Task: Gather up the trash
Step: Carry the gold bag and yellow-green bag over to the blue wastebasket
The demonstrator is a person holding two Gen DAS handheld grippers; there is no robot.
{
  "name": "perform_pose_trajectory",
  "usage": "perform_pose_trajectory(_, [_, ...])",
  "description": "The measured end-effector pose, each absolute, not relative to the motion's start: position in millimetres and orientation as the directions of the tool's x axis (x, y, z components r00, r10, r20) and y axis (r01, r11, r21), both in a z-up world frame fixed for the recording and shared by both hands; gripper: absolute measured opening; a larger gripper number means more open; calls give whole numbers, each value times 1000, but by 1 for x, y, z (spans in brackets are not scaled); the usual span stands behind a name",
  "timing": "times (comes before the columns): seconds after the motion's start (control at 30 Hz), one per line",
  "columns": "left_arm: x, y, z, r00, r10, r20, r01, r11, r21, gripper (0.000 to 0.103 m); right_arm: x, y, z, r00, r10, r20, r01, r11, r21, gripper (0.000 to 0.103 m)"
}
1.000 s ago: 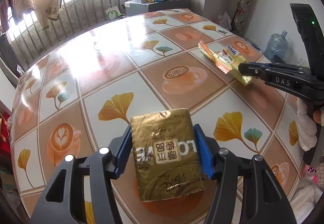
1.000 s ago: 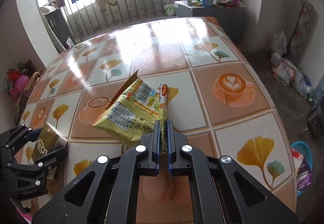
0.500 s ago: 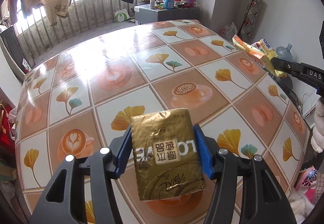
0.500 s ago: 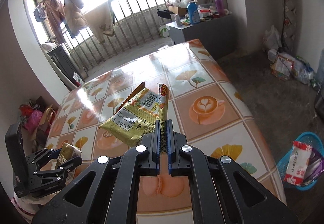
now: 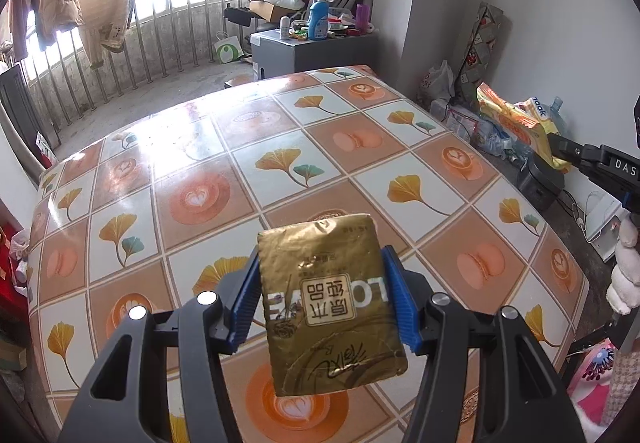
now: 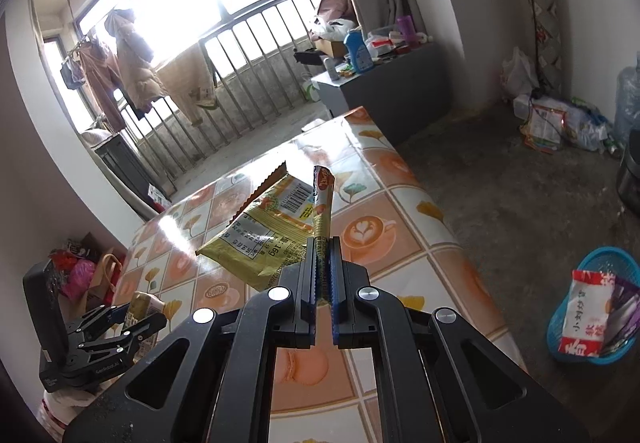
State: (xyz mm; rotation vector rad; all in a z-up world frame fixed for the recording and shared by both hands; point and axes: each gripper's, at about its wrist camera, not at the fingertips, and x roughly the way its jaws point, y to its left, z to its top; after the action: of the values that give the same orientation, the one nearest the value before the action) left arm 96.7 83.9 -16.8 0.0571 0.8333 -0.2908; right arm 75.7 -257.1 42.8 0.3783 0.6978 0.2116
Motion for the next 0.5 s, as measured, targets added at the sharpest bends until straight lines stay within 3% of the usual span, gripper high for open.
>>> perform_pose_trajectory(0.5, [117,13,6,626,-316,-713,420,907,-33,56,63,-305,40,787,298,-541,3,874,486,4])
